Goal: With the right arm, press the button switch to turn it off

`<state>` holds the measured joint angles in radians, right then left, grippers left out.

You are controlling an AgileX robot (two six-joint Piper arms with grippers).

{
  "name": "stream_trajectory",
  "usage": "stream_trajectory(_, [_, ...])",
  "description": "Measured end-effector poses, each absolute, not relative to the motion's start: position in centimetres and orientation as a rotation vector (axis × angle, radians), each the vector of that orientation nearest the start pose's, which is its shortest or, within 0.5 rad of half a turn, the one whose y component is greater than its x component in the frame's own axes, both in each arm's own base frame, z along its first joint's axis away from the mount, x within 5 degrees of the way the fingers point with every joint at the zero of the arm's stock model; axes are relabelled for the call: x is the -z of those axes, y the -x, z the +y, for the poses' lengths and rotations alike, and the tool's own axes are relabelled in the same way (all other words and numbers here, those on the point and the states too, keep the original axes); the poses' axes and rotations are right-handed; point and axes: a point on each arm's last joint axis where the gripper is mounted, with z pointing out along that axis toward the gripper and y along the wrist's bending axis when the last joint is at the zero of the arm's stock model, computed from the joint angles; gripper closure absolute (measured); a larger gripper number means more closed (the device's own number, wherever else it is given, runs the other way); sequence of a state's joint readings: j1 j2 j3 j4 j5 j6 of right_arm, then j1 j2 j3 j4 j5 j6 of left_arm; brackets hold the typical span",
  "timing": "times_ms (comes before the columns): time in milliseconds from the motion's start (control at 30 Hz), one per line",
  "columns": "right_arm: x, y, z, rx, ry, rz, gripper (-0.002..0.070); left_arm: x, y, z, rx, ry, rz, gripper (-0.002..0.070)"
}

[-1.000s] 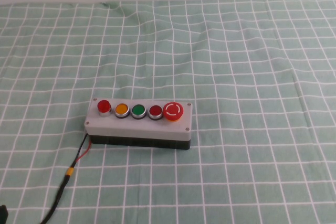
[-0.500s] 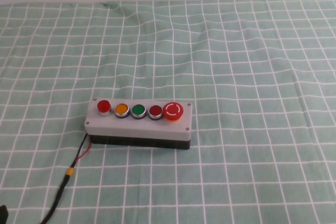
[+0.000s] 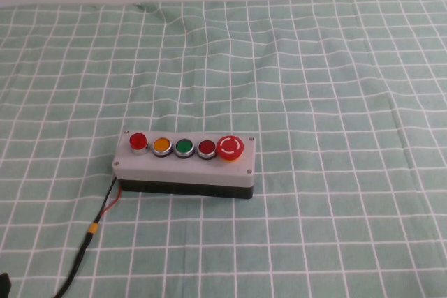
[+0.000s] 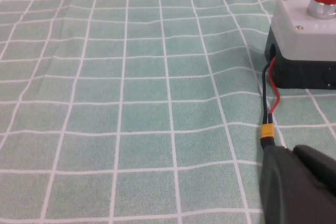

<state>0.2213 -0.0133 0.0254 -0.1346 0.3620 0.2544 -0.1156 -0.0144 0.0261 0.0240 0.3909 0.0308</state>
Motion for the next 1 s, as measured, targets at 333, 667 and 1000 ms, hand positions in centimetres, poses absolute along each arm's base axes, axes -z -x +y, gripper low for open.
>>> stream_trajectory(333, [-17.29,-5.24,0.63,-0.173,0.042,1.860,0.0692,-17.01,-5.17,-0.52,0.034,-0.153,1.880,0.0678])
stream_trajectory(667, [-17.04,-5.19,0.32,-0.133,-0.025,1.887,0.0692,-17.01,-5.17,-0.52,0.034,-0.153,1.880,0.0678])
stream_trajectory(1000, [-16.99,-5.19,-0.12,-0.119,-0.190,1.883,0.0692,-17.01,-5.17,-0.52,0.034,-0.153,1.880,0.0678])
